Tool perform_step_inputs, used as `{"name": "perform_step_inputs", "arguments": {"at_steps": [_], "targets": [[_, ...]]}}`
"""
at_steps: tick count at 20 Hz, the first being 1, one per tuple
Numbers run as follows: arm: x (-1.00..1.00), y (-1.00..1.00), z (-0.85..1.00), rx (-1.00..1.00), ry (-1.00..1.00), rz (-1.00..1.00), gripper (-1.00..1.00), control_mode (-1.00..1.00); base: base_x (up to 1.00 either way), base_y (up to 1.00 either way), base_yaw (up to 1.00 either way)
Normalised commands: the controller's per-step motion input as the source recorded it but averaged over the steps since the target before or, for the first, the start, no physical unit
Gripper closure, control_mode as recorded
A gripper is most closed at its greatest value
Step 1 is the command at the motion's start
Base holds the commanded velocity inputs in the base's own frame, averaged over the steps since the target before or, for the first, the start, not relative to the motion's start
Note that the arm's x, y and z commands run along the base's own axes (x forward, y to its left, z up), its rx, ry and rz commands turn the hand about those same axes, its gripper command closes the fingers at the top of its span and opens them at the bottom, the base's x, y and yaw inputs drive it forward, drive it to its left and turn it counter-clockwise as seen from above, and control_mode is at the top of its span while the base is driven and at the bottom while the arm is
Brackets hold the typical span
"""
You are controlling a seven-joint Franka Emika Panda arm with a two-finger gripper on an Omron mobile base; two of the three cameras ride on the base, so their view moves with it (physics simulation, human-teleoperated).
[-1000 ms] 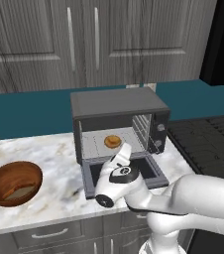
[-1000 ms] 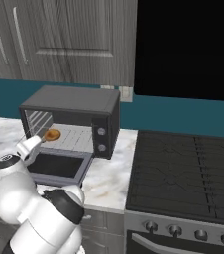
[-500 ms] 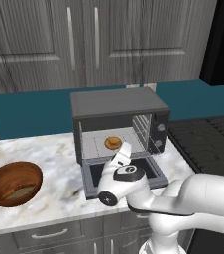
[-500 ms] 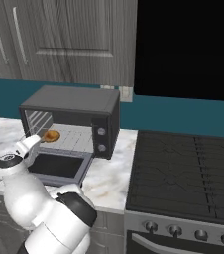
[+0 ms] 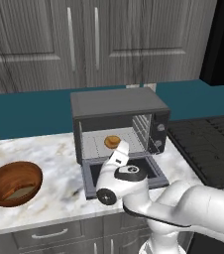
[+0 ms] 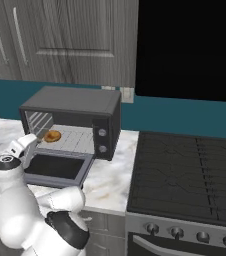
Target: Pick up the heated bread from the toaster oven and place it in the bowl. Then move the bread bowl to the dining counter.
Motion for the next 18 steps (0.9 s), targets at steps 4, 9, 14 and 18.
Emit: {"name": "perform_step_inputs", "arguments": {"at_steps": [4,9,14,18], "targets": [[-0.61,0.0,0.02,0.0,0.01,0.0,-1.0,-1.0,0.0,0.0,0.0],[-0.5,0.0,0.41,0.05,0.11,-0.01,-1.0,-1.0,0.0,0.0,0.0],[-0.05,0.0,0.64,0.36,0.2,-0.07,-1.0,-1.0,0.0,0.0,0.0],[0.0,0.0,0.26,0.51,0.14,-0.09,-1.0,-1.0,0.0,0.0,0.0]]}}
